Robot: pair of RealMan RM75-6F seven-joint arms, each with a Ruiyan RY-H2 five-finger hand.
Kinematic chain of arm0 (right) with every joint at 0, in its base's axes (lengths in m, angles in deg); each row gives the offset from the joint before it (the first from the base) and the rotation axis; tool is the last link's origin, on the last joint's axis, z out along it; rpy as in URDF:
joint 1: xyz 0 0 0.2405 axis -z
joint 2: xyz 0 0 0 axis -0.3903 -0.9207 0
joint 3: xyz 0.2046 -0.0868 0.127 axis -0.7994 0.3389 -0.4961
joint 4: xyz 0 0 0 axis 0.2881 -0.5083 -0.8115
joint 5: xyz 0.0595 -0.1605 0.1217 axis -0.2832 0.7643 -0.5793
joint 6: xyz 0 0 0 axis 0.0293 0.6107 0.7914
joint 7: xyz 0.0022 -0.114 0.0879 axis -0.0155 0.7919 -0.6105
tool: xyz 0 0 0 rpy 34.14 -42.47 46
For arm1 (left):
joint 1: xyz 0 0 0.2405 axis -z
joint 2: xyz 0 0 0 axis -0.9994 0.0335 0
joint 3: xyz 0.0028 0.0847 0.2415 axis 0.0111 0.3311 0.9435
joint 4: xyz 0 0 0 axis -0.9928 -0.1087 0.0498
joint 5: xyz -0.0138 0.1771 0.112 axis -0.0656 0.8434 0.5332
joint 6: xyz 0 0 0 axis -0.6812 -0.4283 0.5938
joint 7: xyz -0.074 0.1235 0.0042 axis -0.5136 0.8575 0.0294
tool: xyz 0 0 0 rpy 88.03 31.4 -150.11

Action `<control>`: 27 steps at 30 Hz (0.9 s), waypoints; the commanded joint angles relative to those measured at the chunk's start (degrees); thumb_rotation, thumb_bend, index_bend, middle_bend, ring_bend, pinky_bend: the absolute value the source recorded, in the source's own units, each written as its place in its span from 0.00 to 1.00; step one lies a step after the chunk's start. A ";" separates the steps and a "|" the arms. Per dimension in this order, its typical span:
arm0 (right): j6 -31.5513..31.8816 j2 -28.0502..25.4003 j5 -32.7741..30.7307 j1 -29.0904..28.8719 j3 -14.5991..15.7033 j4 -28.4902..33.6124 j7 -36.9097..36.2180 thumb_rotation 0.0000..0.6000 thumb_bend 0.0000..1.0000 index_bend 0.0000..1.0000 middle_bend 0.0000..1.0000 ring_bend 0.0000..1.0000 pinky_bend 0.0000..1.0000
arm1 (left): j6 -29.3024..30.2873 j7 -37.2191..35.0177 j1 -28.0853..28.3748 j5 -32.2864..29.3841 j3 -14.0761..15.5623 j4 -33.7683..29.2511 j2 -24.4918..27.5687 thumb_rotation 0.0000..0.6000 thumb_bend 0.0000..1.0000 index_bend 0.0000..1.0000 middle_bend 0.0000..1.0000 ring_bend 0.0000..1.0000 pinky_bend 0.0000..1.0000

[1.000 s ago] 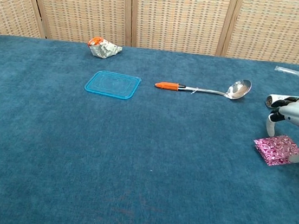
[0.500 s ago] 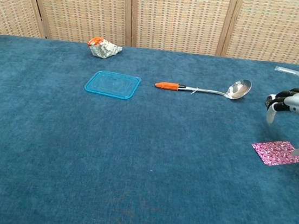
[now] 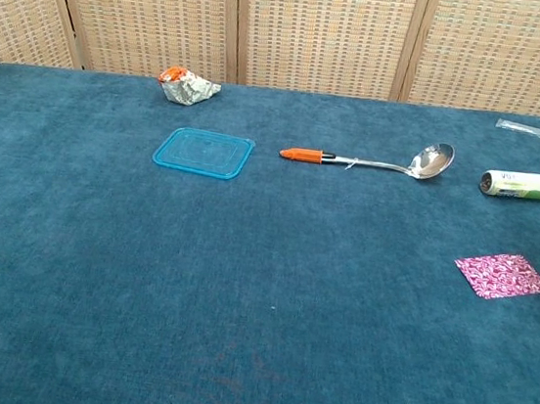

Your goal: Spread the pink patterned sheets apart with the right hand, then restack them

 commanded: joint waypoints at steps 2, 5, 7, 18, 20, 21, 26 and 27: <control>3.56 -2.18 0.37 2.91 0.31 2.87 -0.35 1.00 0.26 0.33 0.29 0.00 0.00 | 0.16 0.32 -0.06 0.23 0.11 -0.14 -0.15 0.79 0.00 0.07 0.00 0.00 0.00; 5.82 -3.40 0.46 4.90 0.69 4.58 -0.75 1.00 0.26 0.33 0.30 0.00 0.00 | 0.26 0.56 -0.11 0.57 0.29 -0.24 -0.34 0.78 0.00 0.07 0.00 0.00 0.00; 7.78 -4.10 0.81 6.61 1.13 5.61 -1.39 1.00 0.26 0.33 0.30 0.00 0.00 | 0.24 0.80 -0.11 1.00 0.53 -0.23 -0.59 0.79 0.00 0.07 0.00 0.00 0.00; 20.46 -5.75 6.87 15.76 4.33 10.05 -3.19 1.00 0.26 0.33 0.31 0.00 0.00 | 0.12 0.93 -0.05 2.32 1.24 -0.19 -1.94 0.78 0.00 0.07 0.00 0.00 0.00; 22.00 -5.81 7.98 16.92 4.81 10.41 -3.34 1.00 0.26 0.33 0.31 0.00 0.00 | 0.26 1.02 -0.09 2.62 1.35 -0.26 -2.01 0.78 0.00 0.07 0.00 0.00 0.00; 22.88 -5.89 8.62 17.52 4.99 10.59 -3.37 1.00 0.26 0.33 0.31 0.00 0.00 | 0.34 1.08 -0.09 2.81 1.39 -0.36 -2.00 0.78 0.00 0.07 0.00 0.00 0.00; 25.03 -6.42 10.61 19.25 5.46 11.33 -3.53 1.00 0.26 0.33 0.31 0.00 0.00 | 0.63 1.16 -0.11 3.28 1.46 -0.81 -1.83 0.78 0.00 0.07 0.00 0.00 0.00; 25.10 -6.54 10.94 19.48 5.54 11.37 -3.61 1.00 0.26 0.33 0.31 0.00 0.00 | 0.71 1.19 -0.11 3.39 1.46 -0.87 -1.82 0.78 0.00 0.07 0.00 0.00 0.00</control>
